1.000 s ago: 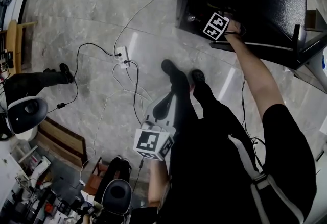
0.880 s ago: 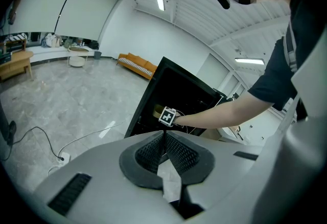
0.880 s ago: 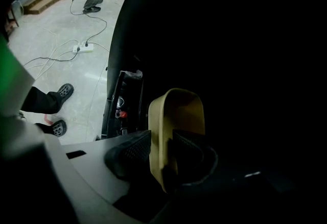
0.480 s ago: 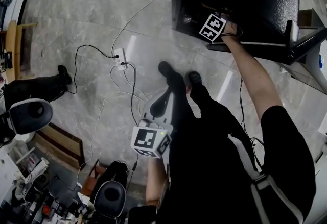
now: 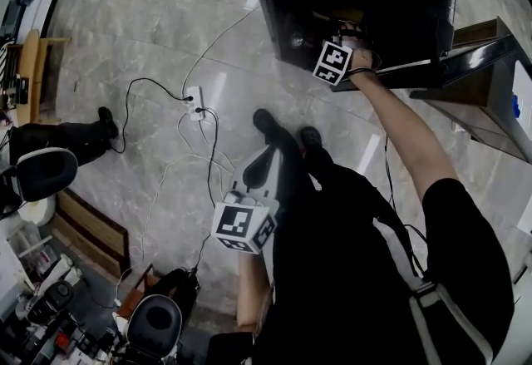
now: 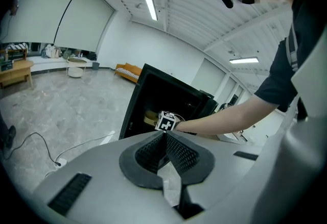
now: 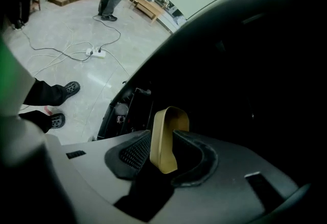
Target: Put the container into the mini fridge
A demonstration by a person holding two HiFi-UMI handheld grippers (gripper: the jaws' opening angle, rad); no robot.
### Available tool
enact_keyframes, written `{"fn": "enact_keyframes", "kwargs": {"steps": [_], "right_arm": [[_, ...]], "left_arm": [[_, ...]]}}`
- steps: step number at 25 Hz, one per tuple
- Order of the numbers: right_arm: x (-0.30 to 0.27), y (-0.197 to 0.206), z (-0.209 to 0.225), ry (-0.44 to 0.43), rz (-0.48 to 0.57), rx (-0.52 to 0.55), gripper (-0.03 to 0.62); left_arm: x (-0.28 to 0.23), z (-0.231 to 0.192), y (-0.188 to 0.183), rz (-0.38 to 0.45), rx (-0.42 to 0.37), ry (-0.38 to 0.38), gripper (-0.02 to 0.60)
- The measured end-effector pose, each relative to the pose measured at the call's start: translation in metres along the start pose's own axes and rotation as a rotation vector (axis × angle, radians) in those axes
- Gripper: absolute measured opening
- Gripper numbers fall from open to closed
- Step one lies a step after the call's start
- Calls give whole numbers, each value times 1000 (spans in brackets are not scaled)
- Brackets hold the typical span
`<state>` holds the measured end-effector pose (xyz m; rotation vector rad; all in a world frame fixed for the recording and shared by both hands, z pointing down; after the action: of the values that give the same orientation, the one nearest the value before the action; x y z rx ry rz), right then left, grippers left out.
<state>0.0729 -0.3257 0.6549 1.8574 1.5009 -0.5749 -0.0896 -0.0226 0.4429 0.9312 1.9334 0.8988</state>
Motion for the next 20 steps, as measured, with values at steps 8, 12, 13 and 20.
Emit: {"fn": "enact_keyframes", "kwargs": {"steps": [8,12,13,20], "right_arm": [[57,-2,-18,-3,132,-1,125],[87,-10,-22,-6,190,-16,121],[94,-12,-24,-11,205,-15,117],[118,-14,-37,-45,262,8,67]], "left_arm": [[28,37,24,32,-20,-91,40],[41,57,27,40,-26,-97,40],[43,61,27,41,-28,-97,40],[50,85,29,50,-62,-116,40]]}}
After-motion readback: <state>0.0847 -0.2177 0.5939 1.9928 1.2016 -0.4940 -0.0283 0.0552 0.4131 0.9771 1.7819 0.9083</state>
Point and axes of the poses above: the fingertips, and each gripper's own axes: x backward along the fingers, z to its right, y out of its underside, the point moved 7 cm from there along x, backward along the fingers, and after that the axes turned 10 degrees about z, right-handed, at the moved point
